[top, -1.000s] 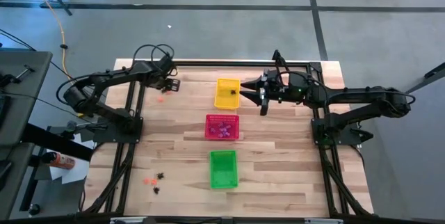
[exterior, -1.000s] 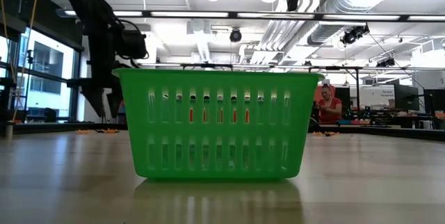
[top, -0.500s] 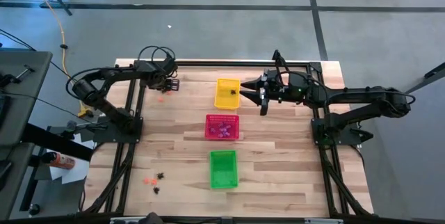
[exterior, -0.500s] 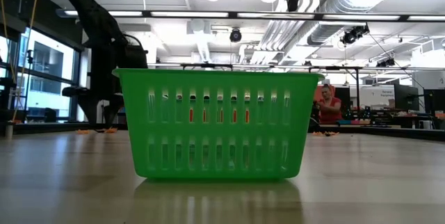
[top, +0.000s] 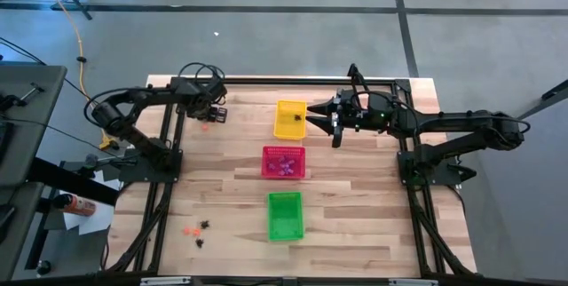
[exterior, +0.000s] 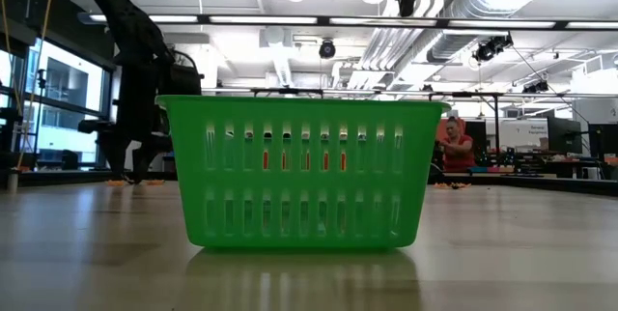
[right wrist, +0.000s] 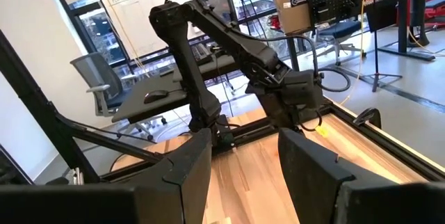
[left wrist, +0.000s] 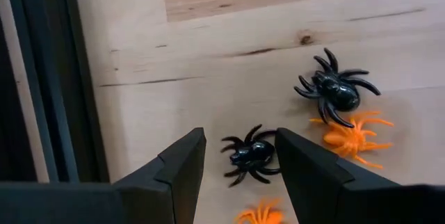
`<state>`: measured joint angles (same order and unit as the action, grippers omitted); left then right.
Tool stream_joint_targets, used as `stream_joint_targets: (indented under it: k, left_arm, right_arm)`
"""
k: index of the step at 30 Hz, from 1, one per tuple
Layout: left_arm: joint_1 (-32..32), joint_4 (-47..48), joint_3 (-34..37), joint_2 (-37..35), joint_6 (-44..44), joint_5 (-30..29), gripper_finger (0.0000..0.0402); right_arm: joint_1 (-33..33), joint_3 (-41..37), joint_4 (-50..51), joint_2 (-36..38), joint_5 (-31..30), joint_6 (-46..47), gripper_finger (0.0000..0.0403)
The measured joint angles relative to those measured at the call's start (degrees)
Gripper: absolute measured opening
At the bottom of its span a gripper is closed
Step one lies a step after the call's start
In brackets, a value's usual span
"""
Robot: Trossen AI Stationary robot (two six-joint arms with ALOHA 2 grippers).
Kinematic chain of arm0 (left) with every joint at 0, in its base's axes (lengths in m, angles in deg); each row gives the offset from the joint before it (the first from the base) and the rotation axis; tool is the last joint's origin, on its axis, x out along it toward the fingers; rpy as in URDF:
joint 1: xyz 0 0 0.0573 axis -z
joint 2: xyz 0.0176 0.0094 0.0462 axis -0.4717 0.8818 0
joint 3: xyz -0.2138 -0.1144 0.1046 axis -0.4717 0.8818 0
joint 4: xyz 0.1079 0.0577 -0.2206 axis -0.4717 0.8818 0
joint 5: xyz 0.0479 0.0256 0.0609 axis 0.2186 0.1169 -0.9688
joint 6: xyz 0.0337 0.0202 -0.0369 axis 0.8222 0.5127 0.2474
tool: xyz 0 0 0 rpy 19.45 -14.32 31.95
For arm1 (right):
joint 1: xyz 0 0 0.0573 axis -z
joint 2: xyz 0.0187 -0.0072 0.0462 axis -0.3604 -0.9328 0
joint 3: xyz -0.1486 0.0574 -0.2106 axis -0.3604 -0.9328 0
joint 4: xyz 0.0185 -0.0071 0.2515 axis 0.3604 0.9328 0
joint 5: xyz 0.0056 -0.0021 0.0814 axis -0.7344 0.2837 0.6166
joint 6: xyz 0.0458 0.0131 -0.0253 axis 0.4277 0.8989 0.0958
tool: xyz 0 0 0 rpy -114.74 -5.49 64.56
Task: Sort Halloween decoration
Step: Put the black spider toy into the yellow bin
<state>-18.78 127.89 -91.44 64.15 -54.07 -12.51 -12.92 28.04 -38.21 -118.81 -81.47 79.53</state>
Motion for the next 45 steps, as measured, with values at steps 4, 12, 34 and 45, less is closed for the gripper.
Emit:
stream_joint_targets:
  k: [4,12,34,45]
  left_arm:
    - [2.0,0.2,0.5,0.0,-0.8,0.0,0.0172]
    - [4.8,-0.1,0.6,0.1,-2.9,1.3,0.0172]
    - [4.7,-4.8,0.8,-0.3,-0.5,0.5,0.0089]
    - [4.6,-5.6,0.8,-0.3,1.3,0.8,0.0006]
  right_arm:
    - [0.0,0.0,0.0,0.0,0.0,0.0,0.0162]
    - [0.0,0.0,0.0,0.0,0.0,0.0,0.0162]
    - [0.0,0.0,0.3,0.0,0.0,0.0,0.0162]
    - [0.0,0.0,0.7,0.0,0.0,0.0,0.0162]
